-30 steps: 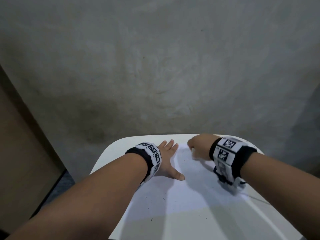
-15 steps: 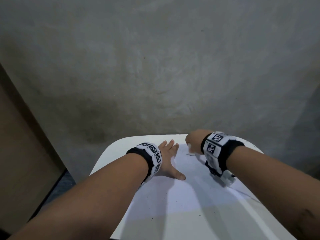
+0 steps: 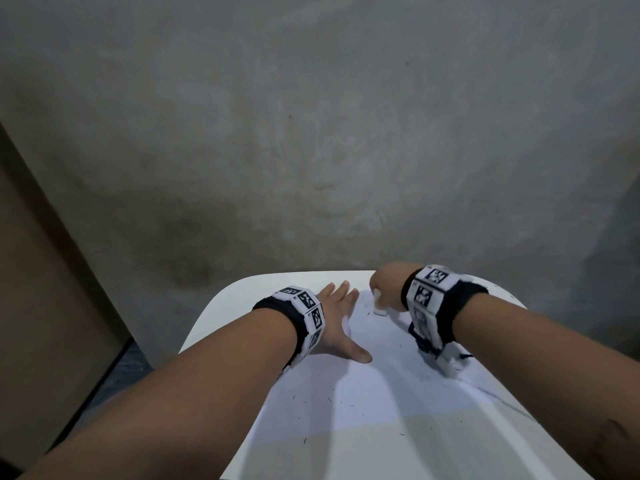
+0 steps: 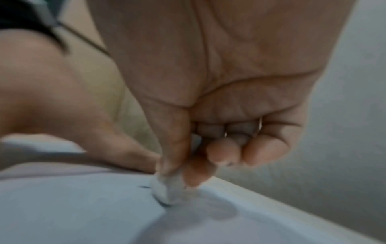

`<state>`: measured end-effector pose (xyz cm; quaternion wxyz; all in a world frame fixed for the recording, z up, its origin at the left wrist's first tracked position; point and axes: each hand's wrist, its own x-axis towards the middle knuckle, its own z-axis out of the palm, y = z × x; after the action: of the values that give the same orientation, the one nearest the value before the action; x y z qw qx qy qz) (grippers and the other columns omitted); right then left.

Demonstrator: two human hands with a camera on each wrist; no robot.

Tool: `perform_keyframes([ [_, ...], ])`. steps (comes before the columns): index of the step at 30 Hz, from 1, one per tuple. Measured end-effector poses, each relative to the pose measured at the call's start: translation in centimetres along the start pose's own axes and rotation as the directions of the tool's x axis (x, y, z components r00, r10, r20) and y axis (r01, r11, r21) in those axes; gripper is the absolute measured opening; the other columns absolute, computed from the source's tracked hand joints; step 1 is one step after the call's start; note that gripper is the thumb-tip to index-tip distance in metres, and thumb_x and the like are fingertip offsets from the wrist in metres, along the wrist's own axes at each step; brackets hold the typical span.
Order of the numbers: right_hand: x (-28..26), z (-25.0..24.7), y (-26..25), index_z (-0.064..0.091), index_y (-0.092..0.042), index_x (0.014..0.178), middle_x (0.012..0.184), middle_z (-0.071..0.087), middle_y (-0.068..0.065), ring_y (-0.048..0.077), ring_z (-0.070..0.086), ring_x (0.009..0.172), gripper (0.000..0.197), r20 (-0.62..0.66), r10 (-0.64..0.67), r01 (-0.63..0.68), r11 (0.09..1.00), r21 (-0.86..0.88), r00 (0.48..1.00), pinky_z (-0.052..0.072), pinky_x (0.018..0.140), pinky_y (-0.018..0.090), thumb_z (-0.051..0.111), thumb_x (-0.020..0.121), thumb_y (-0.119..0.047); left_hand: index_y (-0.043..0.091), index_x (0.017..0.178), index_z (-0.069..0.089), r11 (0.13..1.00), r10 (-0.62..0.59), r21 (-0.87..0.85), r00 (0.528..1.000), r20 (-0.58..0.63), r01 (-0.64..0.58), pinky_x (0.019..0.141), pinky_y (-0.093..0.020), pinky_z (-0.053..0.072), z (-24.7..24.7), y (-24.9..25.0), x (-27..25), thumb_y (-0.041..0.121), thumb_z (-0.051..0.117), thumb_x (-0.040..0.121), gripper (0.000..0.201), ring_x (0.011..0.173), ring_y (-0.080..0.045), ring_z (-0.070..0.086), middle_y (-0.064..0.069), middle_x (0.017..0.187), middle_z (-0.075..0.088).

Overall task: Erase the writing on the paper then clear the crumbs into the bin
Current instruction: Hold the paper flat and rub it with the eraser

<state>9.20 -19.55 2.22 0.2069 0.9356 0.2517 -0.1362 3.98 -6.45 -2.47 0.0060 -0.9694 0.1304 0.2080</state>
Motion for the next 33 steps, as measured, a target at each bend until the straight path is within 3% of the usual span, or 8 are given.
perform_keyframes([
  [5,-2.0,0.1,-1.2,0.065,-0.009,0.11,0.11,0.068,0.006,0.024,0.061,0.092,0.027,0.056,-0.091,0.088,0.995,0.049,0.994,0.047,0.076,0.03,0.057,0.088,-0.022,0.025,0.157,-0.015,1.0,0.005,-0.02,1.0,0.012,-0.004,0.12,-0.05,0.003,0.0,-0.2,0.2,0.075,0.063,0.076,0.123,0.152,-0.023,-0.014,0.002,0.164,-0.02],
  [8,-2.2,-0.1,0.6,0.067,-0.009,0.109,0.113,0.068,0.006,0.025,0.063,0.096,0.027,0.041,0.009,-0.012,0.997,0.074,0.999,0.05,0.081,0.03,0.054,0.089,-0.021,0.024,0.157,-0.015,0.999,-0.012,-0.036,1.0,0.009,0.012,0.12,-0.048,0.001,0.2,-0.2,0.1,0.076,0.061,0.076,0.123,0.151,-0.02,-0.015,0.004,0.164,-0.022],
  [13,-4.3,0.7,-1.8,0.067,-0.011,0.11,0.106,0.067,0.004,0.023,0.058,0.091,0.026,0.076,-0.127,0.121,0.99,0.075,0.989,0.041,0.067,0.027,0.055,0.089,-0.023,0.019,0.157,-0.014,1.0,-0.003,-0.022,1.0,-0.005,0.003,0.12,-0.047,0.002,-0.2,0.3,-0.2,0.071,0.064,0.079,0.122,0.152,-0.023,-0.014,0.0,0.164,-0.02],
  [17,-4.4,1.0,0.2,0.067,-0.01,0.1,0.094,0.066,0.003,0.022,0.054,0.08,0.022,-0.012,0.017,-0.015,0.987,0.162,1.0,0.044,0.07,0.028,0.051,0.087,-0.019,0.023,0.156,-0.015,0.999,-0.01,-0.051,1.0,0.007,0.01,0.121,-0.049,0.001,0.3,-0.3,0.1,0.075,0.062,0.076,0.123,0.151,-0.02,-0.016,0.004,0.164,-0.022],
  [20,-5.3,2.2,-0.8,0.059,-0.018,0.083,0.081,0.059,-0.002,0.019,0.052,0.076,0.007,0.012,-0.093,0.088,0.972,0.216,0.996,0.04,0.062,0.026,0.054,0.087,-0.02,0.023,0.157,-0.015,0.999,0.0,-0.041,1.0,0.005,0.001,0.121,-0.049,0.001,0.2,-0.4,0.2,0.076,0.062,0.076,0.124,0.151,-0.019,-0.016,0.004,0.163,-0.022],
  [22,-5.3,2.7,1.2,0.054,-0.019,0.071,0.071,0.059,-0.001,0.018,0.053,0.066,0.016,0.084,-0.104,0.045,0.852,0.522,0.991,0.043,0.06,0.025,0.056,0.086,-0.015,0.024,0.156,-0.015,0.999,0.006,-0.049,1.0,0.009,-0.006,0.121,-0.049,0.001,0.2,-0.5,0.3,0.076,0.062,0.076,0.123,0.151,-0.019,-0.016,0.005,0.163,-0.022],
  [27,-4.9,5.3,6.6,0.053,-0.006,0.073,0.063,0.053,0.009,0.015,0.048,0.048,0.034,0.221,0.053,-0.226,0.149,0.963,0.974,0.044,0.049,0.022,0.038,0.103,-0.016,0.025,0.156,-0.016,0.999,0.016,-0.052,1.0,0.011,-0.015,0.121,-0.048,0.0,0.3,-1.0,0.6,0.078,0.061,0.074,0.124,0.151,-0.018,-0.017,0.006,0.163,-0.023],
  [33,-4.7,6.7,6.4,0.046,-0.007,0.076,0.061,0.053,0.01,0.016,0.045,0.047,0.031,0.185,0.079,-0.184,-0.015,0.983,0.98,0.041,0.043,0.018,0.035,0.104,-0.013,0.027,0.156,-0.016,0.986,0.078,0.148,0.997,-0.013,-0.075,0.121,-0.047,-0.007,0.4,-1.0,0.4,0.09,0.038,0.073,0.117,0.15,-0.016,-0.018,0.005,0.163,-0.023],
])
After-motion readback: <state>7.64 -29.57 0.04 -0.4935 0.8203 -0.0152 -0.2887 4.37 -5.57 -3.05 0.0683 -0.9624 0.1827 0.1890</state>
